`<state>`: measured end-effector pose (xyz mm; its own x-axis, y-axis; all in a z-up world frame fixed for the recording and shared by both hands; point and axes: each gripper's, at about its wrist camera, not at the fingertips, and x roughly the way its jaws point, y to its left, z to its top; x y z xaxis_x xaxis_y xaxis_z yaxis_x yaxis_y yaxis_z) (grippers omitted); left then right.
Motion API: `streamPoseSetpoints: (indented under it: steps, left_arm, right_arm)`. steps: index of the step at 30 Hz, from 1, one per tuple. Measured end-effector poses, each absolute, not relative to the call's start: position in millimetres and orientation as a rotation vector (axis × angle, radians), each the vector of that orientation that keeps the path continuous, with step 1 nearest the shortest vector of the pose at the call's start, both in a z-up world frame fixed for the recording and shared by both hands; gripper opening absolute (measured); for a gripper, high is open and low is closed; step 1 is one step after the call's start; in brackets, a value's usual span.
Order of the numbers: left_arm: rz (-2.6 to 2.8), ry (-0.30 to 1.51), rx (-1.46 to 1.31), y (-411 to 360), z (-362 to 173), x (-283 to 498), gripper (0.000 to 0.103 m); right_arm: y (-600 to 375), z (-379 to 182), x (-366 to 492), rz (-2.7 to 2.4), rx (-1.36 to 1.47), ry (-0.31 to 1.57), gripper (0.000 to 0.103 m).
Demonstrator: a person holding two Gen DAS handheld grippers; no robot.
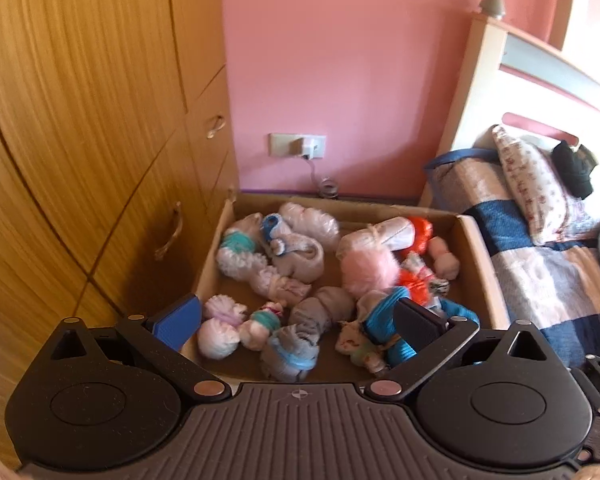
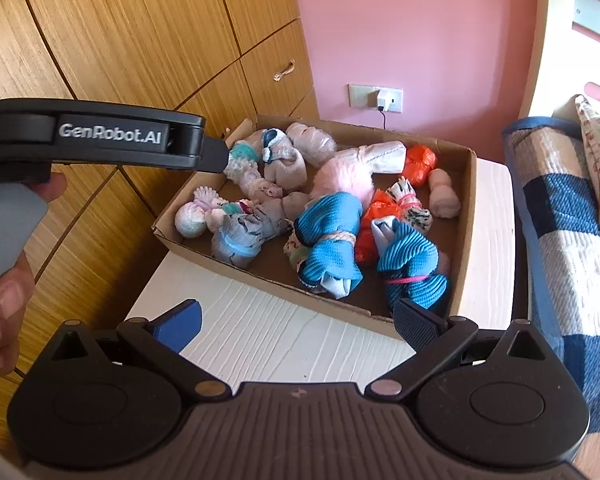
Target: Organize objects
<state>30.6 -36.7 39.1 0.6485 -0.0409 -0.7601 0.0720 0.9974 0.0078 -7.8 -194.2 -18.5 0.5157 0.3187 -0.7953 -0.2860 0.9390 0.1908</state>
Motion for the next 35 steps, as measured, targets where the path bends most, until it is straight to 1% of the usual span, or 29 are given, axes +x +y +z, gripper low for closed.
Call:
streamPoseSetpoints:
  steps: [18, 24, 31, 35]
  left_arm:
    - [0.021, 0.944, 0.115, -47, 28, 37, 0.103]
    - [-0.008, 0.986, 0.035, -42, 27, 41, 0.103]
    - [-0.001, 0.986, 0.052, -42, 25, 42, 0.102]
    - [0.004, 0.988, 0.037, -39, 25, 43, 0.099]
  right_arm:
    - [-192, -16, -6, 0.347, 0.053, 0.935, 0.102]
    - [-192, -17, -4, 0.333, 0.052, 0.934, 0.102]
    - [-192, -19, -3, 0.33, 0.059, 0.931, 0.102]
    - [-192, -19, -3, 0.333, 0.063, 0.932, 0.102]
